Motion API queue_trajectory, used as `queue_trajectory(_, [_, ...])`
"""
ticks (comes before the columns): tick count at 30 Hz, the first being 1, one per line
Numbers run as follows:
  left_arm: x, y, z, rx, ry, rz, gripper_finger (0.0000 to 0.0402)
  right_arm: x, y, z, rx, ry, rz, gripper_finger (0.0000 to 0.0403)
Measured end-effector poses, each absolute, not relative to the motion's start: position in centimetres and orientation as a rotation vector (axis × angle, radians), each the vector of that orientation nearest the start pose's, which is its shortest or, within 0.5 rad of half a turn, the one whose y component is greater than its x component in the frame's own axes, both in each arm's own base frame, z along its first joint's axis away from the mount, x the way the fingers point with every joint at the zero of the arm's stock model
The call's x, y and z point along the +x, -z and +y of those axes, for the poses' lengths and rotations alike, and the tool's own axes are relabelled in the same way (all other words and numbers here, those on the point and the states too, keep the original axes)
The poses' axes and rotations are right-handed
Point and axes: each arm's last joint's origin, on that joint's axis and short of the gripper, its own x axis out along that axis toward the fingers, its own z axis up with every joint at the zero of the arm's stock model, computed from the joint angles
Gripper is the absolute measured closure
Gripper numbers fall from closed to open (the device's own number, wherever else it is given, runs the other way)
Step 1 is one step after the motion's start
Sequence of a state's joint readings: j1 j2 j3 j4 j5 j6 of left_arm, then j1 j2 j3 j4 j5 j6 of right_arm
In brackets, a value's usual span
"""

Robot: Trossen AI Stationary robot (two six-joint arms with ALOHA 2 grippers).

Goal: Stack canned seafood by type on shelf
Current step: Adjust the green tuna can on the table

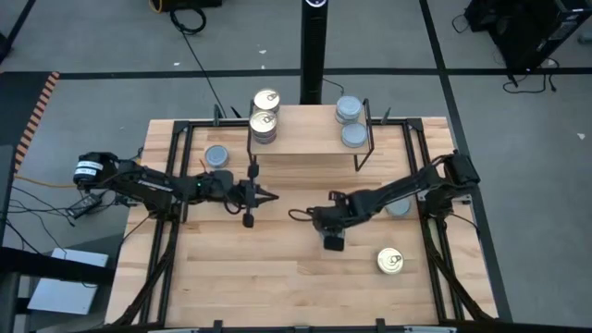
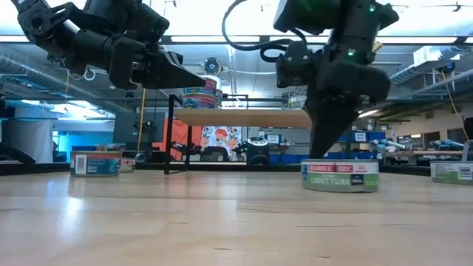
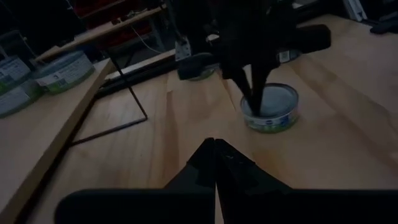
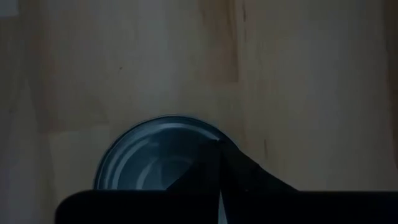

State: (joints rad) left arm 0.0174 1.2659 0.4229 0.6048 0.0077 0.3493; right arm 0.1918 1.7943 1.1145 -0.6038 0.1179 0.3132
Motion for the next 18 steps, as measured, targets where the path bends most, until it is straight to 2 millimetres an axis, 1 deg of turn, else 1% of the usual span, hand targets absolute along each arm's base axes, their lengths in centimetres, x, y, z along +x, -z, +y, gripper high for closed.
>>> queue_trajectory(8, [24.2,-18.9,-0.8,0.311,0.076,0.236,0.0398,34.1,-16.2,5.1,0.106,0.134,1.154,0.0376])
queue_trajectory(14, [24.1,-18.7,-1.8,0.315,0.119,0.249,0.0398,34.2,-16.4,5.4,0.015,0.069,1.148,0.039])
queue_trajectory(18, [24.0,-18.5,-2.2,0.313,0.14,0.27,0.0397,34.4,-16.6,5.7,-0.042,0.103,1.112,0.0397])
